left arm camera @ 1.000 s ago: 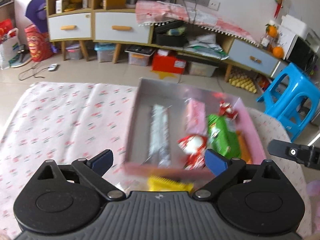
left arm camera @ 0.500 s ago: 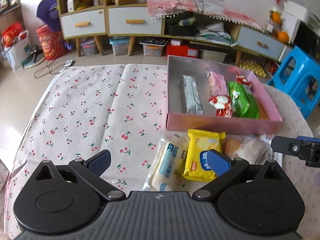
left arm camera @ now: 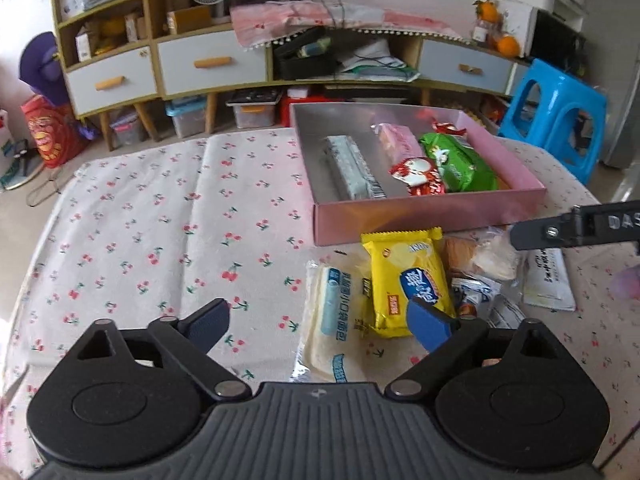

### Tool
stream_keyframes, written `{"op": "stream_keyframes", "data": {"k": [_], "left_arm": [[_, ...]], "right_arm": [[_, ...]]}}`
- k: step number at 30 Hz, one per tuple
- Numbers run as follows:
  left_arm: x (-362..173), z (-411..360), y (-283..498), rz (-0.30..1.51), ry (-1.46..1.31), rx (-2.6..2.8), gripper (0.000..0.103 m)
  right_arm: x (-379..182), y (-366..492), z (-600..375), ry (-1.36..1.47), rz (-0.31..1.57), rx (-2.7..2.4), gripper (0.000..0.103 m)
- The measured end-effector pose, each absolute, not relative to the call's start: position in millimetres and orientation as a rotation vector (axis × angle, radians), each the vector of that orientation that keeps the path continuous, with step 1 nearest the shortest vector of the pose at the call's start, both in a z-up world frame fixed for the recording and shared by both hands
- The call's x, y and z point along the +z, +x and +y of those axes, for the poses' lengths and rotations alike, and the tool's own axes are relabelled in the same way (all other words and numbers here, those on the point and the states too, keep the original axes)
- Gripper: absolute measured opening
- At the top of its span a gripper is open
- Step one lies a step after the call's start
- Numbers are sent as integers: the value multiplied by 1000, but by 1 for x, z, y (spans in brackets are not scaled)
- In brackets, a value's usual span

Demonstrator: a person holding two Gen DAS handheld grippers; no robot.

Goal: Organize snacks
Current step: 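Withdraw both open tools from the box back over the remaining snacks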

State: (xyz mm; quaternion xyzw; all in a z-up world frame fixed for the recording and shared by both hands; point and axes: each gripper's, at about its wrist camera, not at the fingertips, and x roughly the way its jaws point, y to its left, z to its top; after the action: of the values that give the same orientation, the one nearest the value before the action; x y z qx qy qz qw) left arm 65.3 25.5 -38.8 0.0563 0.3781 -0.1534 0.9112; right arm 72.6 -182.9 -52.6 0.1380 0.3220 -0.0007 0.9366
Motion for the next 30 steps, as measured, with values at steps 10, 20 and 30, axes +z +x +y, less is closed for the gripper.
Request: {"op": "stream_keyframes", "data": {"k": [10,20,30], "left_arm": [[-48,28,65,819,130,-380,60],[-57,29,68,894,114,-374,36],[-55,44,62,917,63,-341,33]], "right_arm": [[-64,88,-165,217,669,12,99],[-70,91,-164,185,693,16,92],[-78,62,-174,37,718,63,89]]}}
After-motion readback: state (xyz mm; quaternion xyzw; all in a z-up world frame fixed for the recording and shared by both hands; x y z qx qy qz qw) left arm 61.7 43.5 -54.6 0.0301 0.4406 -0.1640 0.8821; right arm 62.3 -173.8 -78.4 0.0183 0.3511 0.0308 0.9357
